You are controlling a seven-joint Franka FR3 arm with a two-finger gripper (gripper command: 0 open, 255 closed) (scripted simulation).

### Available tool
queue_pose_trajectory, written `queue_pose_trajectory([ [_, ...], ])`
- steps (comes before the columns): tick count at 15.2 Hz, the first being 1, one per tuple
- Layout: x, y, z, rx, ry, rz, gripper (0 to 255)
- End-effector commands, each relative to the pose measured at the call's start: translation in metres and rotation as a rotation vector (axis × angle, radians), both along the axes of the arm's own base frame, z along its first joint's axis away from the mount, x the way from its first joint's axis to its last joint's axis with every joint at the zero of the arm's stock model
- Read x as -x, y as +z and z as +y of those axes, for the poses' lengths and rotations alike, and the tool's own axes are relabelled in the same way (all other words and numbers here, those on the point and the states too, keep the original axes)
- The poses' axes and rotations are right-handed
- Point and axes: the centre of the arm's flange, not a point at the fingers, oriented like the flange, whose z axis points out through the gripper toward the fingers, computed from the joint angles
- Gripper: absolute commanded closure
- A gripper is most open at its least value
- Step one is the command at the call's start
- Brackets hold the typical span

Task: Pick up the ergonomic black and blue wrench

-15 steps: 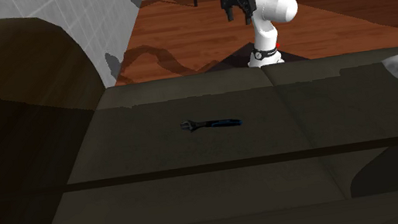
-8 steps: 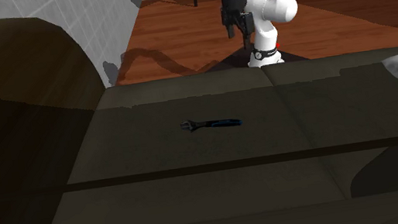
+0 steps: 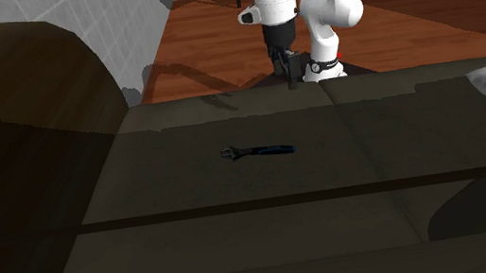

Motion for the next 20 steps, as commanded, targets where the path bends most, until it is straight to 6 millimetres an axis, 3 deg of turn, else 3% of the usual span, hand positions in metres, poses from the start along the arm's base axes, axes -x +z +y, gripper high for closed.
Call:
queue_pose_trajectory([
  [1,-0.024,-0.011,0.009,0.008,-0.045,0.001,0],
  [12,-0.152,-0.071,0.038,0.056,-0.279,0.012,0],
  [13,-0.159,-0.075,0.038,0.058,-0.291,0.013,0],
  [20,-0.159,-0.111,0.038,0.058,-0.291,0.013,0],
])
